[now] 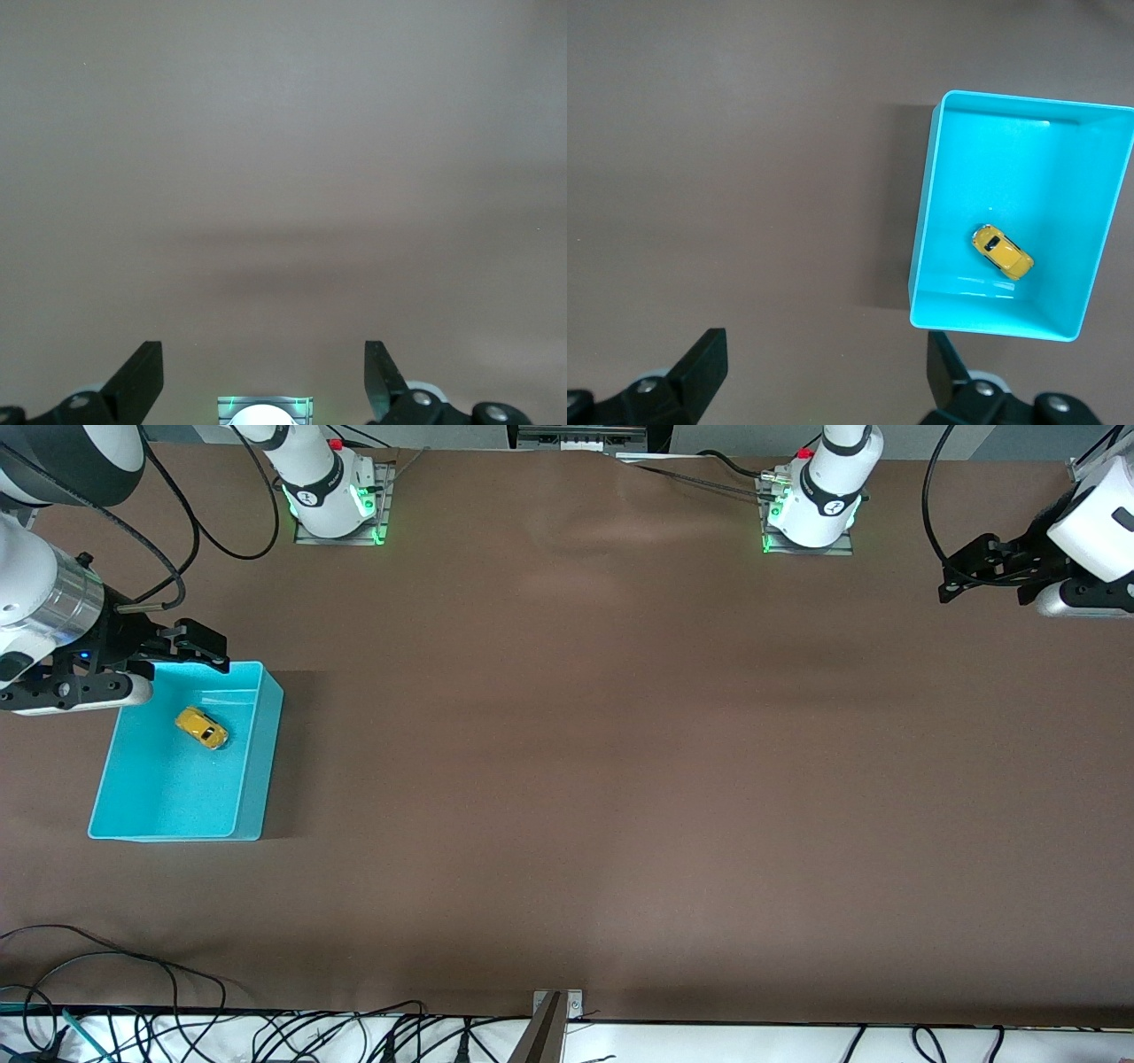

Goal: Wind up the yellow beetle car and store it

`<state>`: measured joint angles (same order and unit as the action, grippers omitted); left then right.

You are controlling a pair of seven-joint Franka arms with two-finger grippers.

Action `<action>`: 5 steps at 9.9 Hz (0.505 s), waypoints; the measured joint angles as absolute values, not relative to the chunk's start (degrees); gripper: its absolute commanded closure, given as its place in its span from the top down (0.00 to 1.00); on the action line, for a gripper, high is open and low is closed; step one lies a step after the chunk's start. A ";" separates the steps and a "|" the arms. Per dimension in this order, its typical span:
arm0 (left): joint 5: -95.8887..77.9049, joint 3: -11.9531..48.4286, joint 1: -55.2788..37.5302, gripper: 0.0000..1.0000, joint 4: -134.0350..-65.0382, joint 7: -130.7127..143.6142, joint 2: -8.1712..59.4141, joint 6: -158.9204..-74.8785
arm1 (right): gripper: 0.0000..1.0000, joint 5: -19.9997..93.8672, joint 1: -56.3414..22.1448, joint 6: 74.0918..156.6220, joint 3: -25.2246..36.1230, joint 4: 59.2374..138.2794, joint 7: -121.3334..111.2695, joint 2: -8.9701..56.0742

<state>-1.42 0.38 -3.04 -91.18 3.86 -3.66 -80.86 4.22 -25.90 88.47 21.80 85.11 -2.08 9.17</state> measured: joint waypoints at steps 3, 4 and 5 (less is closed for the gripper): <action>-1.42 0.36 -3.04 1.00 -91.18 3.86 -3.66 -80.86 | 1.00 1.02 -9.56 88.46 4.18 85.16 -2.04 9.18; -1.42 0.32 -3.04 1.00 -91.18 3.86 -3.66 -80.85 | 1.00 0.28 -5.83 88.46 0.15 85.16 -2.02 9.16; -1.42 0.31 -3.04 1.00 -91.18 3.86 -3.66 -80.85 | 1.00 0.11 -2.17 88.41 -3.66 85.16 -1.07 9.16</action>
<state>-1.42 0.31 -3.04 -91.18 3.86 -3.66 -80.85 0.11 -2.17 88.41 -3.66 85.16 -1.07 9.16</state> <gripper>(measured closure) 0.000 0.000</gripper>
